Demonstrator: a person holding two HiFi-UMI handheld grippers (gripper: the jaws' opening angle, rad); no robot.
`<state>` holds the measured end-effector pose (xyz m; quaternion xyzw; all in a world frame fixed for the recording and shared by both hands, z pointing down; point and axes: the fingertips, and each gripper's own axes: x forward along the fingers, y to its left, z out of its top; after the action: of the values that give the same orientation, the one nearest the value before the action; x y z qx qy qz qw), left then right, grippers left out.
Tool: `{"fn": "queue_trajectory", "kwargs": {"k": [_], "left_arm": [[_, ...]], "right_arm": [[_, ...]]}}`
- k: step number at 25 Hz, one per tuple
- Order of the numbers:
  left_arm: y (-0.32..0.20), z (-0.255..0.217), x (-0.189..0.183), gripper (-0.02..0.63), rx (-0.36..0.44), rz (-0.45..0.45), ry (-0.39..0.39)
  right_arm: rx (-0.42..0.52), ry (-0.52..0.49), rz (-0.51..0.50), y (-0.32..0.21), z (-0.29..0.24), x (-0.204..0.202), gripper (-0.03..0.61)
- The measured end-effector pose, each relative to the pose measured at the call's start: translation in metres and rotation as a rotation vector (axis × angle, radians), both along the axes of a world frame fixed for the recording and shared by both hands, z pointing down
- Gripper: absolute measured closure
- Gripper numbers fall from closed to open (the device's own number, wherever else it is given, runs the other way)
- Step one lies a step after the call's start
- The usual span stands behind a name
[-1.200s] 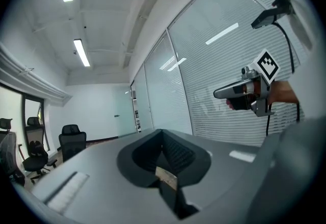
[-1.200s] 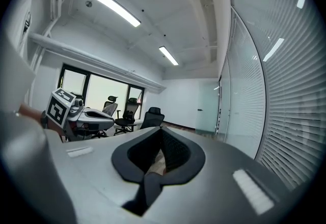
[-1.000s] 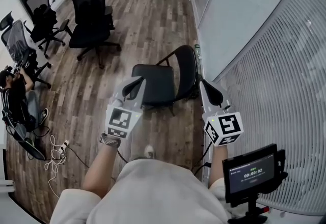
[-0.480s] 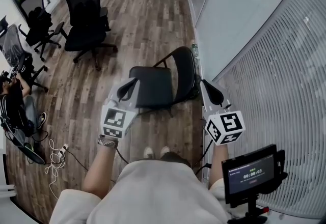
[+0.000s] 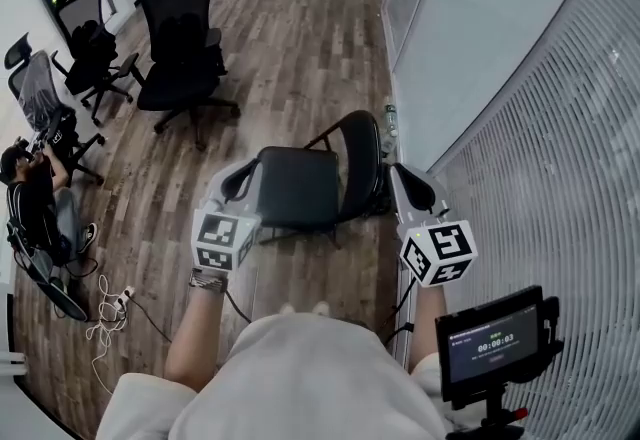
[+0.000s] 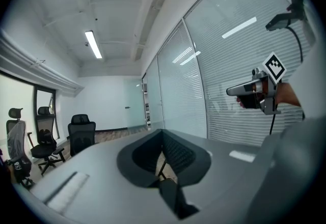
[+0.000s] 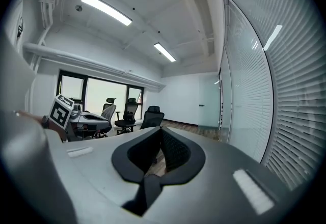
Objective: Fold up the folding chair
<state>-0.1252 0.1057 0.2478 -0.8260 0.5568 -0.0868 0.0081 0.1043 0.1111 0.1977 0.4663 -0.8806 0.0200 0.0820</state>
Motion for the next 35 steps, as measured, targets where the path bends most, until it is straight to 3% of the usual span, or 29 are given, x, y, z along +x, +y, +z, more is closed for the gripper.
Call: {"fn": "queue_trajectory", "kwargs": {"k": [6, 18, 26, 35], "left_arm": [[0.016, 0.018, 0.015, 0.615, -0.014, 0.008, -0.021], [0.049, 0.043, -0.009, 0.575, -0.063, -0.062, 0.002], [-0.03, 0.101, -0.015, 0.554, -0.16, -0.036, -0.003], [-0.077, 0.167, -0.043, 0.52, -0.305, -0.017, 0.019]], "right_arm": [[-0.017, -0.035, -0.048, 0.005, 0.012, 0.009, 0.575], [-0.071, -0.069, -0.044, 0.005, 0.021, 0.006, 0.537], [-0.169, -0.051, 0.012, -0.08, 0.06, 0.013, 0.502], [-0.343, 0.022, 0.111, -0.13, 0.119, 0.028, 0.462]]}}
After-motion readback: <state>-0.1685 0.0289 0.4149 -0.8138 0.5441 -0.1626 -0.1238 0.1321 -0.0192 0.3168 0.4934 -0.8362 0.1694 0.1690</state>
